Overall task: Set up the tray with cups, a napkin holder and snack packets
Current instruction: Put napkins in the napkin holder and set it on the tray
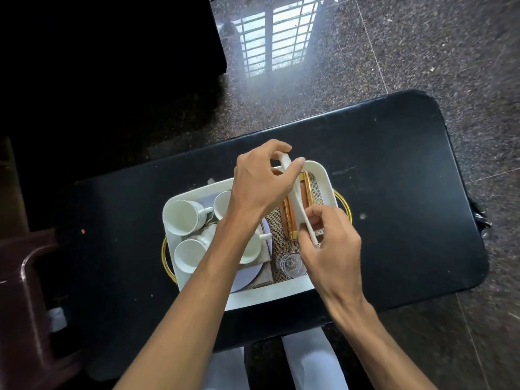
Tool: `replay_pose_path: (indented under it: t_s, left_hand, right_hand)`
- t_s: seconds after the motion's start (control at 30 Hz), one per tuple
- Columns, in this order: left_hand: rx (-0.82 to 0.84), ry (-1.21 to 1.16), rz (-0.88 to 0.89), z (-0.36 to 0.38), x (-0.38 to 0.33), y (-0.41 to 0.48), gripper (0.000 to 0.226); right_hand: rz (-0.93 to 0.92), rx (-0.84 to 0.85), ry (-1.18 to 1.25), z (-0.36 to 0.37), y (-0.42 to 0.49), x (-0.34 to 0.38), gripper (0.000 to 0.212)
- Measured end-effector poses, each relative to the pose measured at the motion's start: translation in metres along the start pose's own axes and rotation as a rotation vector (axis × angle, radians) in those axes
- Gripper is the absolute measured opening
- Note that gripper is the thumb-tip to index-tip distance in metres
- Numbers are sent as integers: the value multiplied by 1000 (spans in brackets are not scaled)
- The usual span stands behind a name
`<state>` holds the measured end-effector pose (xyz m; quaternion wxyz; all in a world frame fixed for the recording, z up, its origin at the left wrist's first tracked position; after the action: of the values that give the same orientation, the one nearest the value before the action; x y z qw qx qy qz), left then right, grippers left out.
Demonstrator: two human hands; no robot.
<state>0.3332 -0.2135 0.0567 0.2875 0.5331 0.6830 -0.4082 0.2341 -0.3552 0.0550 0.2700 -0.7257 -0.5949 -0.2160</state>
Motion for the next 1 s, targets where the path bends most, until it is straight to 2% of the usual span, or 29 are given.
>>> replay_pose_path:
  t_s: [0.3,0.77,0.9,1.0]
  left_hand:
    - [62,130,-28,17,18,17,33]
    - [131,223,-10,36,25,26,29]
    - [113,198,-10,34,26,24,28]
    - [35,115,-79,24,33,22,27]
  right_hand:
    - [-20,0,-56,15,4,-5,23]
    - [-85,-66,-337,20,0,-9,20]
    - [-49,-93,-298,16,1,-16,32]
    - [53,-111,-224,11,0,-20,53]
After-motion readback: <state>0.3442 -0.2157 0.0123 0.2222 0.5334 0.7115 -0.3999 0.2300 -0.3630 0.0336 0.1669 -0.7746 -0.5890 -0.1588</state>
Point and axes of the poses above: each hand's wrist, its own y-axis towards the middle knuckle, its own z-axis out of the palm, x = y × z, the point moved 6 cm from there along y, towards the middle knuckle, and after that the axes turned 7 degrees about -y, right-handed, at the moved point
